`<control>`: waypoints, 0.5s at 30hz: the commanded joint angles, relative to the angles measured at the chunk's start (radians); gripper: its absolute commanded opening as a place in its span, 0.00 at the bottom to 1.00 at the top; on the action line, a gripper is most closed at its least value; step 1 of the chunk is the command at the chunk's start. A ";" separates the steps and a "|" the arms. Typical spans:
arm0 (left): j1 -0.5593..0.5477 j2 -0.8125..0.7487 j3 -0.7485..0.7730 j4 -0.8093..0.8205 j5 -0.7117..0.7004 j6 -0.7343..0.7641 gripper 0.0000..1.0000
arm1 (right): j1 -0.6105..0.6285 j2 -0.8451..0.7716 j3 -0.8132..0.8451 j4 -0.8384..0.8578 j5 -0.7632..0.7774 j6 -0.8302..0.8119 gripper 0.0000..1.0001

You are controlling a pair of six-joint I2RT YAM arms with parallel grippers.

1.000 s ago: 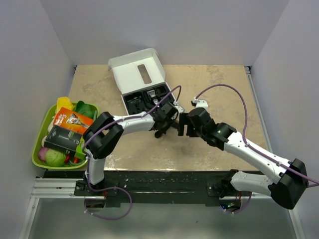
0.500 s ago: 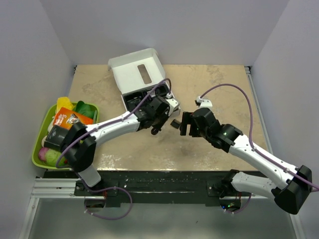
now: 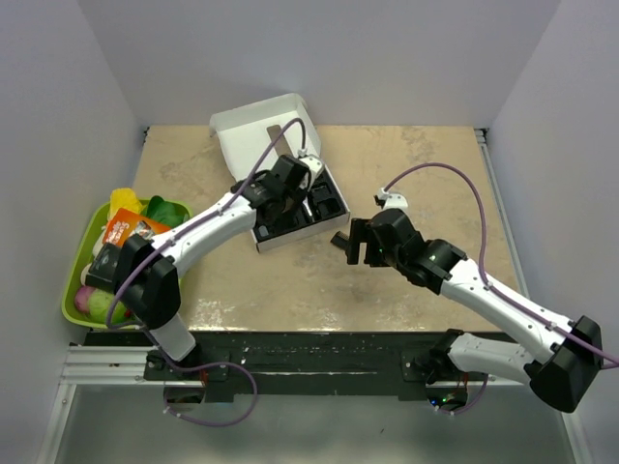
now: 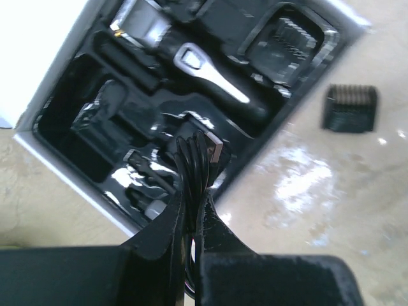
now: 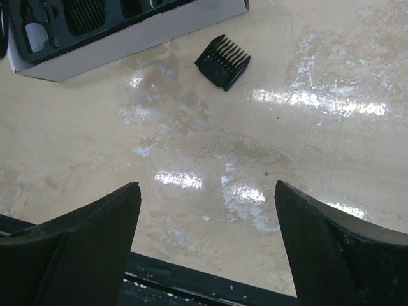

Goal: Sort the hair-cutting tools

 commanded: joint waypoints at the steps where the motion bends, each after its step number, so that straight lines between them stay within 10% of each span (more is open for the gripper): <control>1: 0.109 0.049 0.090 0.012 0.012 0.053 0.00 | 0.005 0.009 0.021 0.039 -0.026 0.016 0.89; 15: 0.284 0.273 0.242 0.112 0.131 0.189 0.00 | 0.027 0.046 -0.005 0.101 -0.083 -0.001 0.89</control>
